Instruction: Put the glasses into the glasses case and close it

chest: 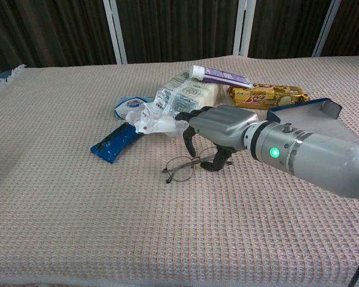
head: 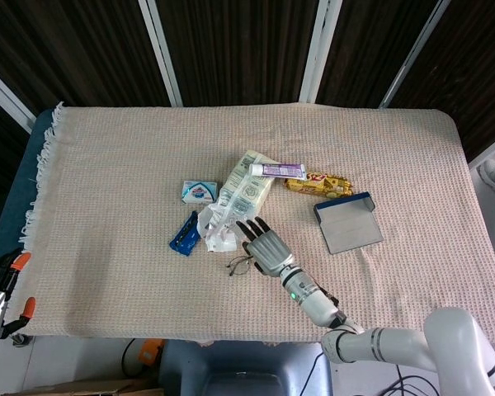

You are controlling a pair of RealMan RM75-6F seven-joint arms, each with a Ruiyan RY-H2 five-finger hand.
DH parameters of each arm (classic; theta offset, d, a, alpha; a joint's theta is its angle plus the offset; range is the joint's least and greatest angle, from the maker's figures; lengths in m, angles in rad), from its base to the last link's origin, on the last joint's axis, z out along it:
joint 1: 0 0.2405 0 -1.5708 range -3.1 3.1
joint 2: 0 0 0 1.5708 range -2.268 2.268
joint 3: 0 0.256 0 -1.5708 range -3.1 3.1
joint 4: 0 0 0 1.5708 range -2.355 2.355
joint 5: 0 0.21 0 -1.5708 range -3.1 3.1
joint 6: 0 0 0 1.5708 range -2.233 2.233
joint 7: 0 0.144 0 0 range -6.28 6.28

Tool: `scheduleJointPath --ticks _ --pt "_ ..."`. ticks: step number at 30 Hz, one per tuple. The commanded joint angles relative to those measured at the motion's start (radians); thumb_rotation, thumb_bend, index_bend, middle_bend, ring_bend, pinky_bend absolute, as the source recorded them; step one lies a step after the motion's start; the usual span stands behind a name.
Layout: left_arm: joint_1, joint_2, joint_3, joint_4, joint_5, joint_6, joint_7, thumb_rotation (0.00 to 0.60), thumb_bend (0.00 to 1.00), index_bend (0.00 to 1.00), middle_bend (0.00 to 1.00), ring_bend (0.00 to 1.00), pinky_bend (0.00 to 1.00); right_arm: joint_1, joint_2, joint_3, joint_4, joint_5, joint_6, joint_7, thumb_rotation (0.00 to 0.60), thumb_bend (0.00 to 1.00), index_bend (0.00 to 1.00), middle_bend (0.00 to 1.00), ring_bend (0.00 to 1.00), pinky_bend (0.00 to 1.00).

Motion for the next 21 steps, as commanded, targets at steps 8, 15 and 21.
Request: scheduleJointPath --ticks 8,15,21 --pt "0.001 0.003 0.002 0.000 0.003 0.001 -0.003 0.600 0.45 0.00 0.00 0.00 0.07 0.004 -0.016 -0.007 0.019 0.002 0.001 -0.008 0.600 0.48 0.65 0.06 0.00 0.00" --pt "0.002 0.003 0.002 0.000 0.003 0.001 -0.004 0.600 0.45 0.00 0.00 0.00 0.07 0.004 -0.019 -0.007 0.023 0.000 0.007 -0.009 0.600 0.56 0.69 0.08 0.00 0.00" --pt "0.002 0.003 0.002 -0.001 0.002 0.000 0.000 0.600 0.45 0.00 0.00 0.00 0.07 0.004 -0.022 -0.009 0.026 0.004 0.007 -0.017 0.600 0.63 0.72 0.09 0.00 0.00"
